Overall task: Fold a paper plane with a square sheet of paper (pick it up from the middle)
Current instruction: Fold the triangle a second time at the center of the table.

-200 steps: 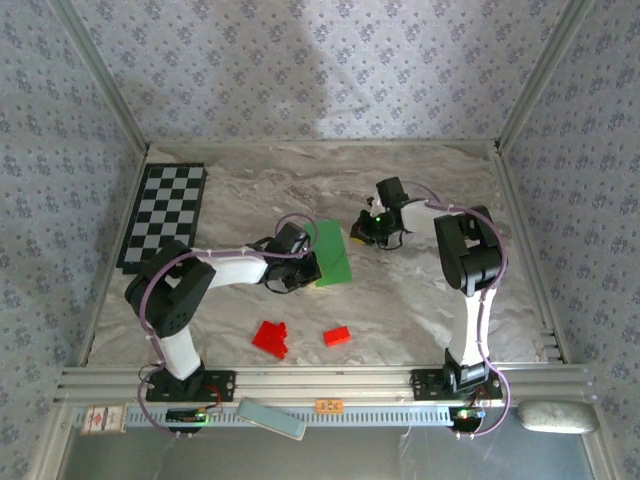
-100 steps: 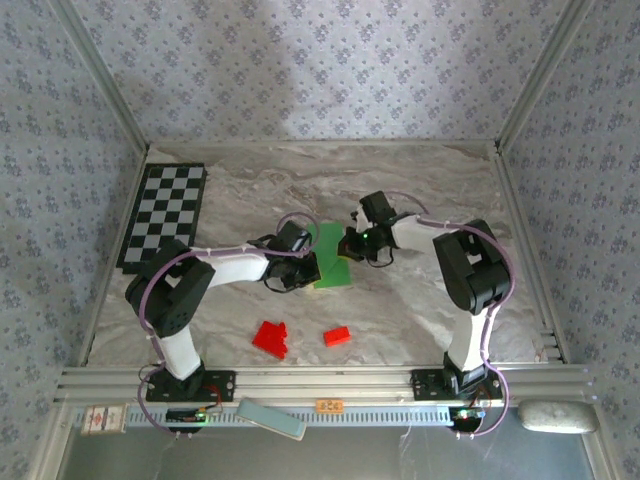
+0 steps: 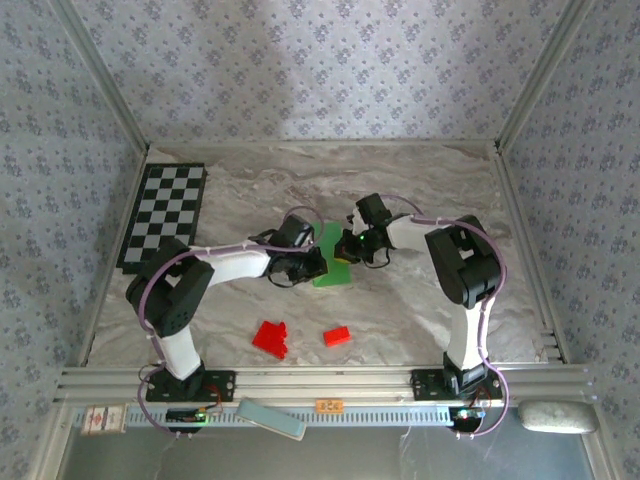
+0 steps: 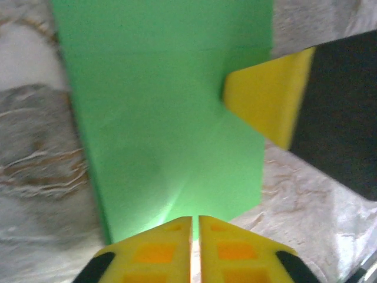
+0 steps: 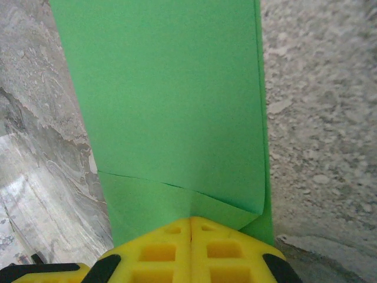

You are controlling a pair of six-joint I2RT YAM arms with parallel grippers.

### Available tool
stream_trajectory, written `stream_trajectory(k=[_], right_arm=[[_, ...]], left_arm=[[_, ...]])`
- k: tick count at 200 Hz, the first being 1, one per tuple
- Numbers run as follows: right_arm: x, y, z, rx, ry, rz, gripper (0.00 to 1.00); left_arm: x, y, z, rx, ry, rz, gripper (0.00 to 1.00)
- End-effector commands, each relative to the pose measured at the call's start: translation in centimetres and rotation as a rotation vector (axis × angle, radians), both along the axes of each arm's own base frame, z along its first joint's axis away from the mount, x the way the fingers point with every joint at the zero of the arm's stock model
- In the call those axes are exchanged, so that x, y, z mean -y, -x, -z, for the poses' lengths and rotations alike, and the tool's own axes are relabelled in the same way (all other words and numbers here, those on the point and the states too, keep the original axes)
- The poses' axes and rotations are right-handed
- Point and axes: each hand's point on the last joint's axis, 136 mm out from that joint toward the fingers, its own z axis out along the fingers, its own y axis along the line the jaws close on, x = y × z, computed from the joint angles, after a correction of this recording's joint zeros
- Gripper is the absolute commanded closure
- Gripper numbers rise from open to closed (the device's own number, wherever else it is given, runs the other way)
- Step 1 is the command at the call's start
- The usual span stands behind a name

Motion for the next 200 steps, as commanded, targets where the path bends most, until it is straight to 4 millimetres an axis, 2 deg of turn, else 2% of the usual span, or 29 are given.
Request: stream_trajectory(k=[1, 38, 75, 121, 146, 168, 200], right_arm=[[1.6, 0.7, 2.7, -0.064, 0.086, 0.027, 0.96], [1.9, 0.9, 2.9, -0.074, 0.1, 0.032, 0.97], [2.0, 1.0, 3.3, -0.087, 0.11, 0.034, 0.97], [2.2, 1.2, 3.7, -0.097, 0.124, 0.034, 0.97], [2.5, 1.3, 3.8, -0.105, 0.142, 0.04, 0.97], [3.2, 1.4, 4.3, -0.103, 0.192, 0.022, 0.97], [3.6, 1.4, 4.9, -0.116, 0.211, 0.028, 0.97]], left_arm=[[1.0, -1.0, 0.0, 0.028, 0.009, 0.024, 0.87], [0.3, -2.1, 0.4, 0.055, -0.01, -0.001, 0.87], [0.8, -1.0, 2.0, 0.004, 0.025, 0.035, 0.89], [1.3, -0.7, 2.0, 0.007, 0.042, 0.071, 0.89], [-0.3, -0.1, 3.7, -0.026, -0.049, 0.056, 0.91], [-1.8, 1.3, 4.9, -0.065, -0.107, 0.061, 0.92], [-3.7, 3.8, 5.3, -0.118, -0.154, 0.079, 0.92]])
